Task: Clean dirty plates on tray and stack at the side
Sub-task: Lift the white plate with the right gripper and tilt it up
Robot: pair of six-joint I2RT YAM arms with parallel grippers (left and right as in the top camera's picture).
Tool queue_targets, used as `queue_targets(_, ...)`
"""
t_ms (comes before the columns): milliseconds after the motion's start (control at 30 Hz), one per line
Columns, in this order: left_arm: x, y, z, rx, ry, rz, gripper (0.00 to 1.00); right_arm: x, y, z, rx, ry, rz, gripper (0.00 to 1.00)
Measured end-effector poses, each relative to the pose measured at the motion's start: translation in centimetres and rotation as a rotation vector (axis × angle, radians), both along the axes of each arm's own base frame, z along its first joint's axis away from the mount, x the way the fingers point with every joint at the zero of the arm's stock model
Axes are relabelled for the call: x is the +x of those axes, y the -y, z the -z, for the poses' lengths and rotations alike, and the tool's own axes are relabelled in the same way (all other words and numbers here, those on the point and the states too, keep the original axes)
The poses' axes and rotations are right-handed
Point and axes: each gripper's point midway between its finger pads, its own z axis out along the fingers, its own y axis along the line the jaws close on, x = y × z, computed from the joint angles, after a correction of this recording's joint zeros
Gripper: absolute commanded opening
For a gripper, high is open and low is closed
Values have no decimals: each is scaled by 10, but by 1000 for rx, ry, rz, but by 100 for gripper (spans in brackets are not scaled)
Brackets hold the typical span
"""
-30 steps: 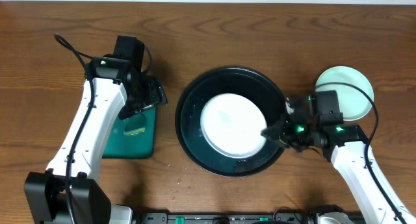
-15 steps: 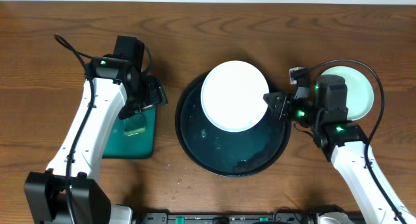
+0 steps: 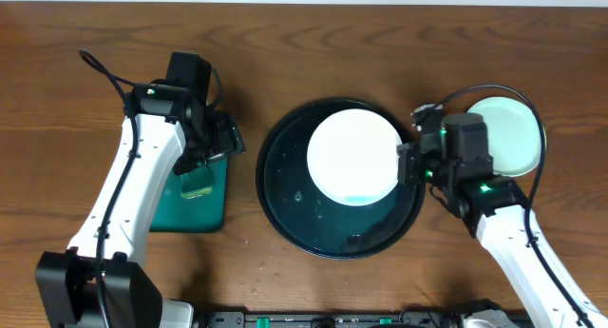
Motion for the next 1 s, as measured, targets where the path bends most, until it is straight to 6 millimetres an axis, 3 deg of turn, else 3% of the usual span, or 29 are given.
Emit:
queue_targets(200,0,0,0,0,0,0,84,4,-2,-31,-189,61,-11,1)
queue_targets(533,0,0,0,0,0,0,84,14,0,-102,-598,287,-19,1)
queue_targets(800,0,0,0,0,0,0,84,5,6,-124,-1023,378,-96,1)
queue_targets(1000,0,0,0,0,0,0,84,1,6,-140,-1218,416,-109,1)
